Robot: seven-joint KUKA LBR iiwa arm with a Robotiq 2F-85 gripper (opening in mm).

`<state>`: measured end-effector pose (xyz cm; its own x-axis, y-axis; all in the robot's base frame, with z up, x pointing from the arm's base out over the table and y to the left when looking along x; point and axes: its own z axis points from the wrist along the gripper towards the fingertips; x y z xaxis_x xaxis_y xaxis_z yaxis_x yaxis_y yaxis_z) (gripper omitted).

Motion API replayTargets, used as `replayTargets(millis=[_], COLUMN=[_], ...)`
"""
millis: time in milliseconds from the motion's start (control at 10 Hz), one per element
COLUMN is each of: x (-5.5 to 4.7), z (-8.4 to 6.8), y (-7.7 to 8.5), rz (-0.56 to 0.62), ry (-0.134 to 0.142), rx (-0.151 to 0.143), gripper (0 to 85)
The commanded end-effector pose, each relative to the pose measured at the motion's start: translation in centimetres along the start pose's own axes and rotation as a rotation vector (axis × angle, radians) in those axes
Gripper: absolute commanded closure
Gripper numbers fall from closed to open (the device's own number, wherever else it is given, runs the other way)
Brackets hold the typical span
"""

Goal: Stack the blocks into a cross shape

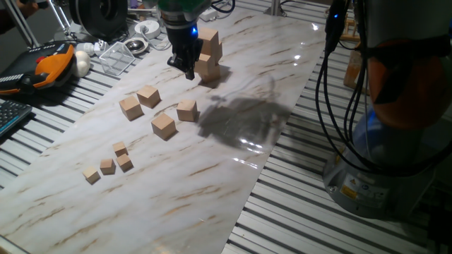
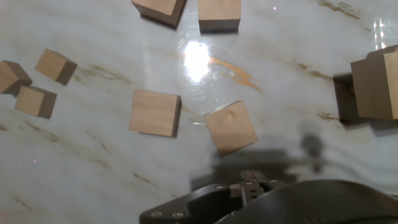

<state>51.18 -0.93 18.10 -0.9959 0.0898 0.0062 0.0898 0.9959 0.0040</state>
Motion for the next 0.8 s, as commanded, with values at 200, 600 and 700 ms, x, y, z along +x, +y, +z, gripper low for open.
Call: replayTargets(millis=[200,600,700], x=[-0.01,-0.01,-0.02], z=[0.02,0.06,0.07], y=[-0.02,-0.08,-0.10], rz=[0.000,0.004,0.004], ry=[-0.002,0.002,0.002], rx=[0.000,-0.008,-0.008], gripper=[85.0,85.0,85.0])
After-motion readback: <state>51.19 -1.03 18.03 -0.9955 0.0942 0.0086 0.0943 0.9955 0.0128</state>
